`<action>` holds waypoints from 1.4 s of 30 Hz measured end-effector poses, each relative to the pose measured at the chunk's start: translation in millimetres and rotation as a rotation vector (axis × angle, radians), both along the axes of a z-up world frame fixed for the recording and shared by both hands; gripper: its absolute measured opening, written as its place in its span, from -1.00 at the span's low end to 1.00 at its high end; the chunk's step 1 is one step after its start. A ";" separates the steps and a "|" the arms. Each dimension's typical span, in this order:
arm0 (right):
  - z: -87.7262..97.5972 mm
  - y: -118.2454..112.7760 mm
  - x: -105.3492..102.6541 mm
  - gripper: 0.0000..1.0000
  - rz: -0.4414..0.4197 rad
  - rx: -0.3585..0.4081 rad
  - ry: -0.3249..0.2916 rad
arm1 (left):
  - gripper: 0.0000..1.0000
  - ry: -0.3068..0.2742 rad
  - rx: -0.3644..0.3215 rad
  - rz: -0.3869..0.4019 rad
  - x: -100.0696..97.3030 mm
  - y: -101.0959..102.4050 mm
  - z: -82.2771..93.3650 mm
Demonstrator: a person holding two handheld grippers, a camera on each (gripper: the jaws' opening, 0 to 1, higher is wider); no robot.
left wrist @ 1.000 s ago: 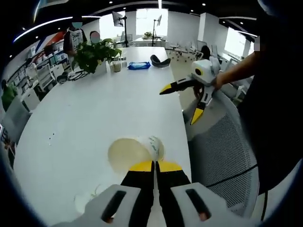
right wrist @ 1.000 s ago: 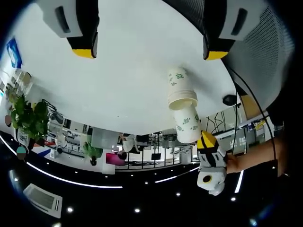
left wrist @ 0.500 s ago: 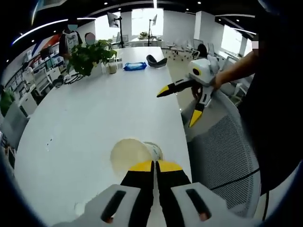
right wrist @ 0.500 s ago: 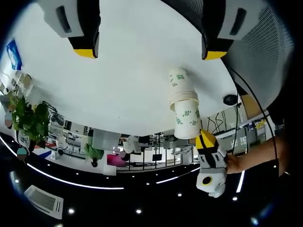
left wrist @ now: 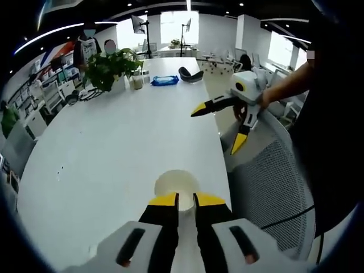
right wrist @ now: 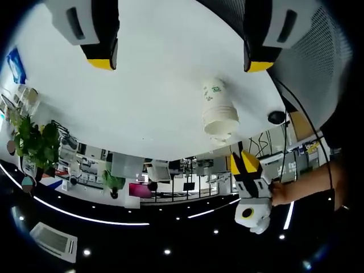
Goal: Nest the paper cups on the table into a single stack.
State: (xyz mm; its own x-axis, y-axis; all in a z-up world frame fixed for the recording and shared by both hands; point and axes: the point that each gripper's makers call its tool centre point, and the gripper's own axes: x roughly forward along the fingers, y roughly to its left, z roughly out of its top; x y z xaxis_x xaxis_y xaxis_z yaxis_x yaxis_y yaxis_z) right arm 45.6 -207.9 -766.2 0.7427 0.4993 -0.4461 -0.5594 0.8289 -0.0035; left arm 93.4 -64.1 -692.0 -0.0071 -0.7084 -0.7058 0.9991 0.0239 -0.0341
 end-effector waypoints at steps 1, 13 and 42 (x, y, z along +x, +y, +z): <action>0.3 0.3 -0.1 0.85 0.000 0.001 -0.001 | -0.80 -0.001 -0.003 0.006 1.3 0.9 0.4; 4.2 2.0 0.2 0.89 0.003 0.022 -0.012 | -0.40 -0.023 -0.087 0.137 20.0 9.1 7.5; 0.9 1.7 0.1 0.89 0.006 0.010 -0.001 | -0.03 -0.085 -0.180 0.462 67.0 59.9 -32.1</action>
